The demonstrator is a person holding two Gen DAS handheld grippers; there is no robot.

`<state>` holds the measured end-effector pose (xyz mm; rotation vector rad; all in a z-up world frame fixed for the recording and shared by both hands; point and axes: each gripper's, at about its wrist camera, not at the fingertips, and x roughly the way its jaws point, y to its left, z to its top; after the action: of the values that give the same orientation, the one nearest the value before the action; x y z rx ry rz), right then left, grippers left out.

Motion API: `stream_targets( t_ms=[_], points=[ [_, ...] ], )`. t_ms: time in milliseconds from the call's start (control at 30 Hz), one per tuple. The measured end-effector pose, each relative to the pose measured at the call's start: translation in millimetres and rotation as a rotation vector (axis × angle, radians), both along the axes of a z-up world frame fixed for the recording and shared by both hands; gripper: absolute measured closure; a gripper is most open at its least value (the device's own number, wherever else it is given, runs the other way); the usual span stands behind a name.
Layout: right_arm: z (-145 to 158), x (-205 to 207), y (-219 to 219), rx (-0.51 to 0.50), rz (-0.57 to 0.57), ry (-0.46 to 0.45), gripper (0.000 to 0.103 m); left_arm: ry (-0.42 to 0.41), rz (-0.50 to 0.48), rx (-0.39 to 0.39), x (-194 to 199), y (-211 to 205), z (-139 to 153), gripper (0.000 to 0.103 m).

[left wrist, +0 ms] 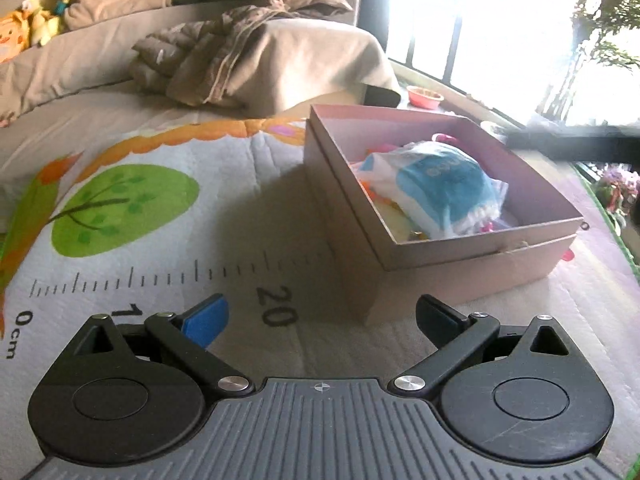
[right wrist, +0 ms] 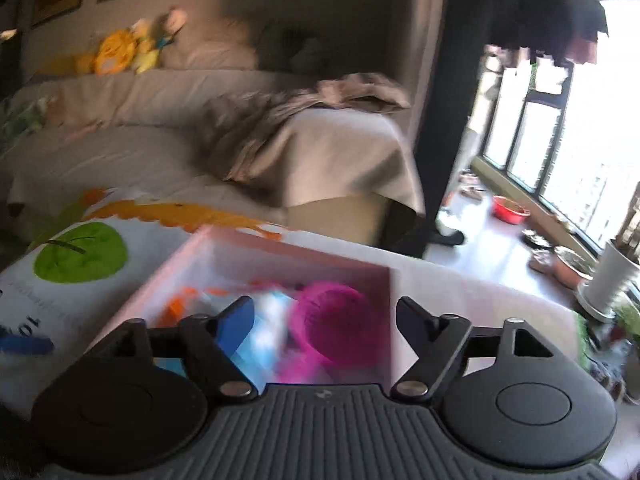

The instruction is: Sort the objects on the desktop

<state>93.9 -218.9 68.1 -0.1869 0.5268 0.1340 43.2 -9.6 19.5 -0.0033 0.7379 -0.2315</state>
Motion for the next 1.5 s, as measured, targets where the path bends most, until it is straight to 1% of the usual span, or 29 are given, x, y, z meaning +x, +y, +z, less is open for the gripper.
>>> stream_targets(
  t_ms=[100,133,200,300,367,467,567,667,767,833,900,933,967,1033,1100,1167,1267,1500],
  points=[
    [-12.7,-23.0,-33.1,0.086,-0.002,0.080,0.022,-0.002,0.003,0.002,2.5,-0.3,1.0,0.001],
    [-18.1,-28.1,-39.6,0.098,-0.002,0.093,0.022,-0.002,0.001,0.005,2.9,-1.1,0.7,0.001],
    [-26.5,-43.3,-47.5,0.114,0.003,0.078,0.017,-0.003,0.001,0.016,3.7,-3.4,-0.1,0.001],
    [-36.6,-48.7,-39.1,0.058,0.022,0.076,0.017,0.003,0.001,0.025,8.7,-5.0,-1.2,0.000],
    [-43.1,-44.8,-28.4,0.024,0.028,0.067,0.018,-0.012,0.019,0.046,11.1,-5.7,-1.5,0.000],
    [-42.3,-35.2,-16.6,0.064,0.067,0.053,0.018,-0.028,0.075,0.087,16.8,-2.8,-1.2,0.000],
    [-45.1,-27.1,-0.6,0.037,0.068,0.022,0.018,-0.008,0.099,0.075,16.9,3.2,-0.4,0.000],
    [-52.3,-25.6,2.9,0.028,0.027,0.041,0.009,0.001,0.087,0.074,6.7,2.4,-4.3,0.000],
    [-63.4,-34.3,-2.4,0.058,-0.041,0.121,0.003,0.047,0.072,0.055,-1.5,-1.3,-14.0,0.000],
    [-71.1,-44.0,-5.9,0.083,-0.072,0.173,0.000,0.011,0.080,0.080,-11.2,-6.9,-17.2,0.000],
    [-80.1,-55.6,-6.4,0.073,-0.100,0.200,0.000,-0.007,0.094,0.094,-19.8,-12.0,-19.1,0.000],
    [-85.1,-60.1,-5.8,0.053,-0.124,0.200,0.000,-0.015,0.098,0.096,-23.1,-13.8,-19.5,0.000],
    [-87.3,-63.5,-6.7,0.054,-0.139,0.191,0.000,-0.022,0.098,0.101,-25.8,-14.7,-19.7,0.000],
    [-87.9,-62.4,-12.8,0.079,-0.159,0.208,0.000,-0.022,0.104,0.091,-27.8,-12.8,-19.2,0.000],
    [-90.3,-58.0,-20.6,0.133,-0.172,0.221,0.000,-0.026,0.111,0.092,-31.1,-12.6,-18.7,0.000],
    [-92.0,-56.2,-18.5,0.114,-0.178,0.212,0.000,-0.028,0.120,0.097,-33.3,-13.6,-18.6,0.000],
    [-94.5,-55.0,-18.2,0.122,-0.176,0.186,0.000,-0.029,0.121,0.098,-35.6,-13.3,-18.3,0.000],
    [-93.8,-54.7,-13.5,0.114,-0.202,0.155,0.000,-0.038,0.115,0.059,-36.3,-6.2,-19.1,0.000]
  ],
)
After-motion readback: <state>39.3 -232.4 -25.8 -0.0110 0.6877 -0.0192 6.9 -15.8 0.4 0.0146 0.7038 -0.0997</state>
